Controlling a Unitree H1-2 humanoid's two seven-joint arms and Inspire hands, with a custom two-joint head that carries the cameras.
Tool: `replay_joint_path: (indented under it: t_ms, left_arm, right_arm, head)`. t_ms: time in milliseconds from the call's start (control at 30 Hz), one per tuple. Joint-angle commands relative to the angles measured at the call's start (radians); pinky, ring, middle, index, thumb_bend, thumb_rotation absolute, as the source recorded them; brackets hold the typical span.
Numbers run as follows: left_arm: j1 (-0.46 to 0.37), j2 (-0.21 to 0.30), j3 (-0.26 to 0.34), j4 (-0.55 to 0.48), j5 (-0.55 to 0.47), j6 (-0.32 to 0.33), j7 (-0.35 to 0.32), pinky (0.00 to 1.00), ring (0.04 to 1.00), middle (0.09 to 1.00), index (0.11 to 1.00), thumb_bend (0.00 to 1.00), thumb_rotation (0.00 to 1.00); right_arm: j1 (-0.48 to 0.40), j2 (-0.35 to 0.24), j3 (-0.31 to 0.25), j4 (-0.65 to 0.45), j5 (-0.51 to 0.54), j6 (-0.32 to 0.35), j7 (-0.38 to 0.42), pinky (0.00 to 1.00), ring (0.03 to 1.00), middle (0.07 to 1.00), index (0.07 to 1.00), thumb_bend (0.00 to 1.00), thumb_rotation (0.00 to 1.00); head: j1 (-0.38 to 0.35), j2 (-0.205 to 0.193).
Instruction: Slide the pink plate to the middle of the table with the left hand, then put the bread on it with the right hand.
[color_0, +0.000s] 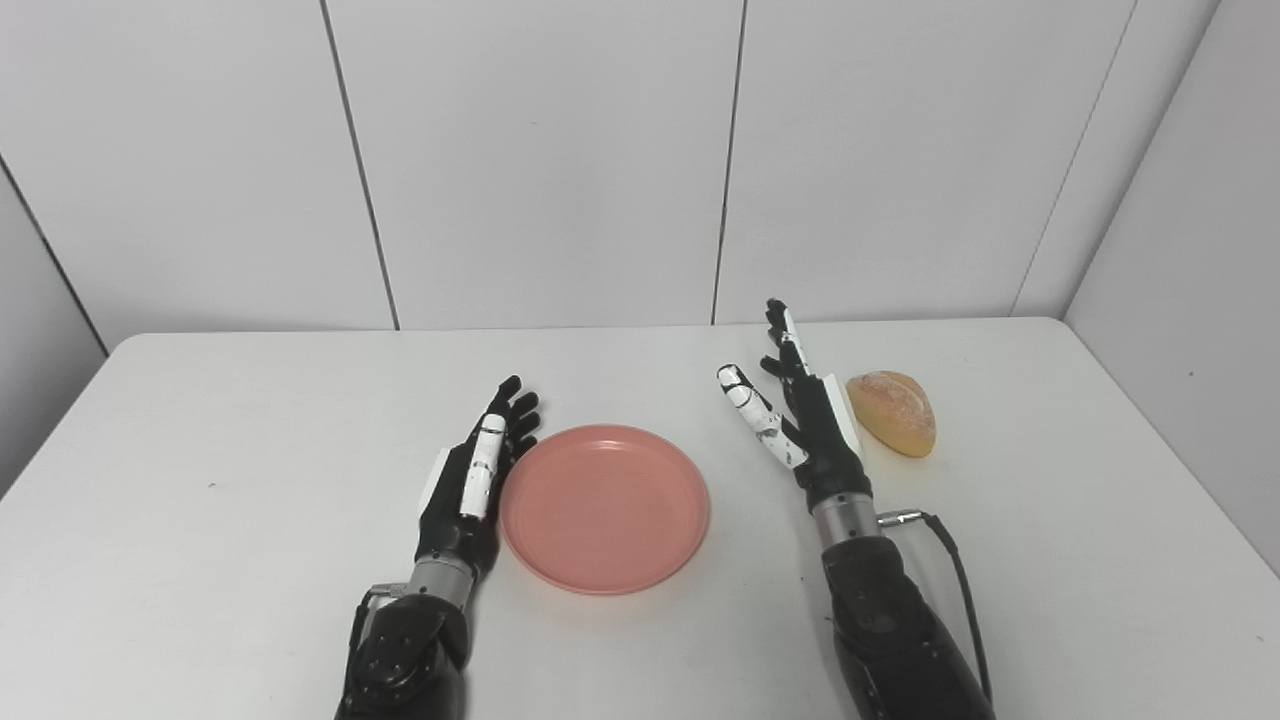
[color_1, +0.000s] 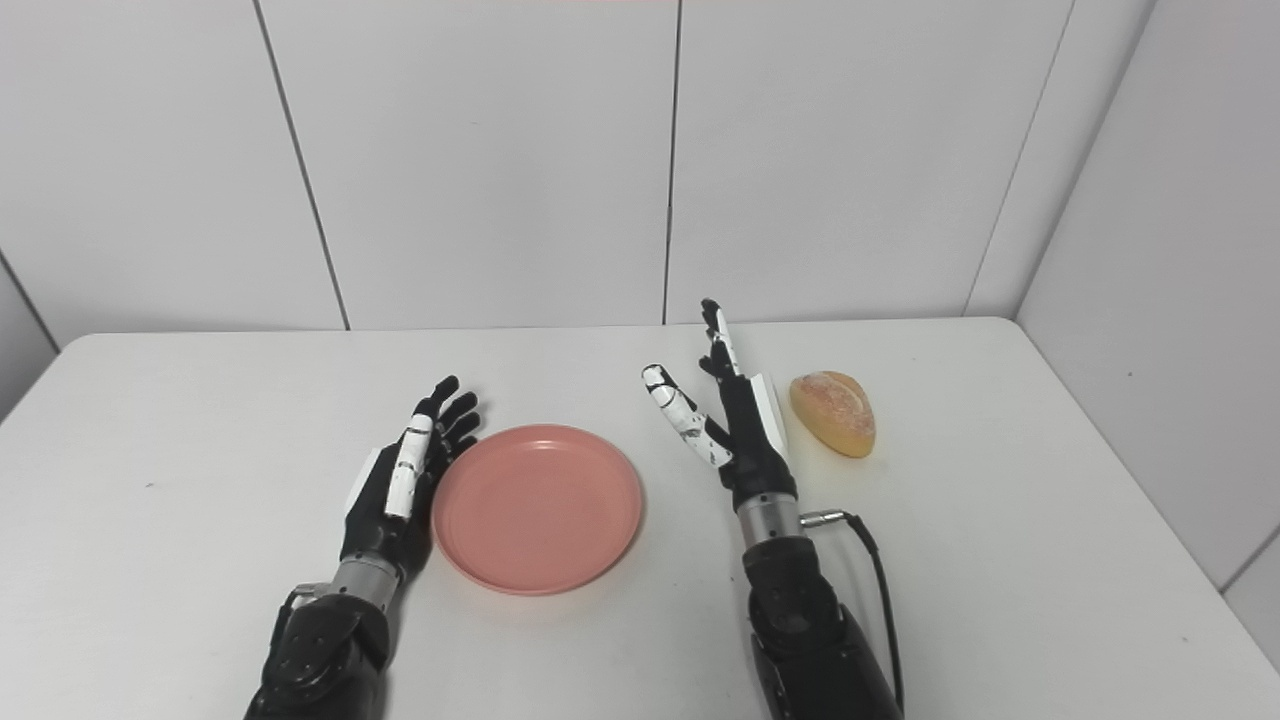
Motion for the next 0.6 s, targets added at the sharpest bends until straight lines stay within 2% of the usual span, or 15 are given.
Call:
replay_joint_path:
  t_ms: [0,100,267,300,500,567]
  left_arm:
    - [-0.006,0.000,0.007,0.016,-0.015,-0.050,-0.023,0.94,0.930,0.924,0.930,0.41,1.00]
    - [-0.009,0.000,0.011,0.028,-0.015,-0.071,-0.024,0.93,0.923,0.916,0.920,0.41,1.00]
    - [-0.013,-0.003,0.019,0.037,-0.017,-0.078,-0.019,0.94,0.924,0.911,0.911,0.41,1.00]
    - [-0.014,-0.004,0.022,0.042,-0.018,-0.085,-0.019,0.94,0.924,0.911,0.910,0.41,1.00]
    - [-0.023,-0.008,0.040,0.064,-0.009,-0.133,0.005,0.93,0.923,0.903,0.893,0.39,1.00]
    - [-0.024,-0.008,0.042,0.067,0.006,-0.143,0.024,0.91,0.909,0.888,0.874,0.38,1.00]
  right_arm:
    - [-0.064,-0.032,0.000,-0.018,-0.056,-0.033,-0.055,0.96,0.978,0.997,0.985,0.52,0.77]
    - [-0.075,-0.064,-0.001,-0.028,-0.116,0.007,-0.087,0.95,0.976,0.994,0.971,0.55,0.77]
    - [-0.090,-0.096,-0.012,-0.026,-0.146,0.038,-0.109,0.91,0.956,0.979,0.962,0.56,0.72]
    - [-0.093,-0.107,-0.014,-0.028,-0.158,0.061,-0.110,0.91,0.956,0.978,0.962,0.56,0.71]
    - [-0.112,-0.152,-0.017,-0.011,-0.231,0.159,-0.153,0.74,0.879,0.950,0.947,0.60,0.59]
    - [-0.117,-0.163,-0.014,-0.003,-0.257,0.182,-0.170,0.74,0.878,0.941,0.942,0.61,0.56]
  head:
    - [-0.002,-0.001]
    - [-0.006,0.000]
    - [-0.009,-0.001]
    - [-0.010,-0.002]
    - [-0.028,-0.006]
    - [-0.032,-0.007]
